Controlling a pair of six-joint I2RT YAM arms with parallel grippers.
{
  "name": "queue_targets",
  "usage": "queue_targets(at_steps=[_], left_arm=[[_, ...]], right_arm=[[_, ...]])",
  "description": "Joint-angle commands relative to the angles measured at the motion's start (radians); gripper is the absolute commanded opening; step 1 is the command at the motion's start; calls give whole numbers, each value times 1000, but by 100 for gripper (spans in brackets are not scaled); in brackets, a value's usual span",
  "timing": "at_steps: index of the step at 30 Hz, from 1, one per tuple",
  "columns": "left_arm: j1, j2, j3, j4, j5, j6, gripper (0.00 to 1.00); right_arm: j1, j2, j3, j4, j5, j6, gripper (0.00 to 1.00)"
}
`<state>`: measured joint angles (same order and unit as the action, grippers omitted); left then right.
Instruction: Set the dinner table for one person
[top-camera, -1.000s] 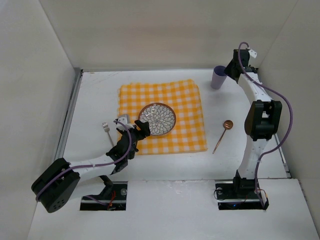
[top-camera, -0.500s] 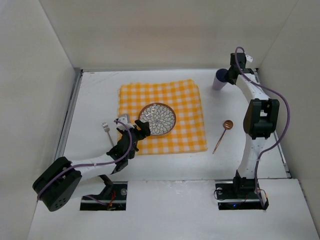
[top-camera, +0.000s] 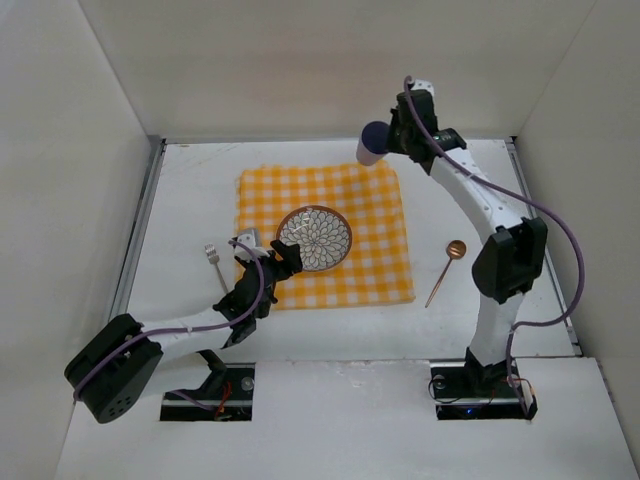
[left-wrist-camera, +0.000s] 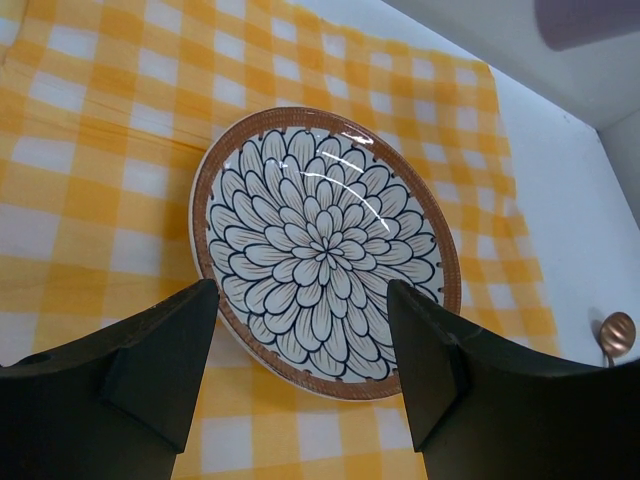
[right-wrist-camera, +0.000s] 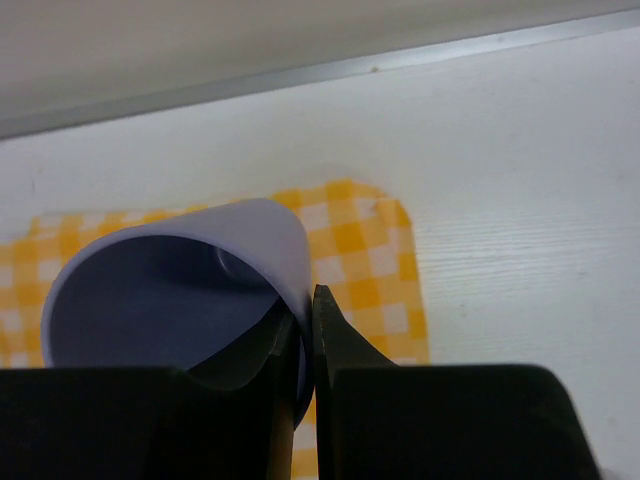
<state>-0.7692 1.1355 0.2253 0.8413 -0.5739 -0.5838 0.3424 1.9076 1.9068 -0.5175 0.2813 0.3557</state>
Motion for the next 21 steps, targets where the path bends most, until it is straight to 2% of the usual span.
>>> queue_targets(at_steps=[1, 7, 21], left_arm=[[-11, -37, 19, 56, 6, -11, 66], [-14, -56, 13, 50, 6, -8, 66], [-15, -28, 14, 58, 6, -16, 67]], right_arm=[[28, 82, 69, -70, -39, -27, 10], [74, 205, 199, -151, -24, -37, 10], [66, 261, 236, -207, 21, -44, 10]])
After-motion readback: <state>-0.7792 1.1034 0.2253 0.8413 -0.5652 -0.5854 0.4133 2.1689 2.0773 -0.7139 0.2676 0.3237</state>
